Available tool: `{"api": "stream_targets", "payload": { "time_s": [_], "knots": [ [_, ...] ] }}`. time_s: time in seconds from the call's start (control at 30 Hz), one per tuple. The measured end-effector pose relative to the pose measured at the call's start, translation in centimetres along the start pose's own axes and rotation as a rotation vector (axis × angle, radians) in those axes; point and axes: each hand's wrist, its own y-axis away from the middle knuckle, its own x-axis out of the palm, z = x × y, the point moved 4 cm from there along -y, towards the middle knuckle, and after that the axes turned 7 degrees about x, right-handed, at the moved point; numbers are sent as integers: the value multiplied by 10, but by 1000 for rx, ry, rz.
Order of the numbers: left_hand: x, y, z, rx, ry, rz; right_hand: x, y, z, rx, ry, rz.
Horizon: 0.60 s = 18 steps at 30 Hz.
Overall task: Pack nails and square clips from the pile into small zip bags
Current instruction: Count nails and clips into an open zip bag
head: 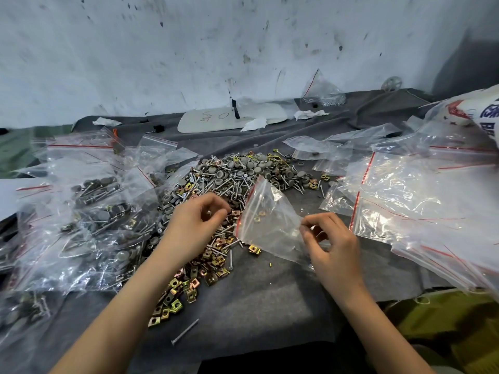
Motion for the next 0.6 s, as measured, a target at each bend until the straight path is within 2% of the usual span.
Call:
{"api": "stream_targets", "payload": {
  "time_s": [0.13,0.2,0.27,0.43,0.6],
  "knots": [
    [26,18,6,-63,-476,405,0,0,0,-9,5,-8],
    [34,24,5,-36,-676,434,0,0,0,0,1,1],
    [38,25,1,10,-747,423,0,0,0,10,6,8],
    [31,16,-13,12,-643,375,0,0,2,15,-3,16],
    [-13,-13,-28,32,-260,196,0,0,1,25,7,29]
  ]
}}
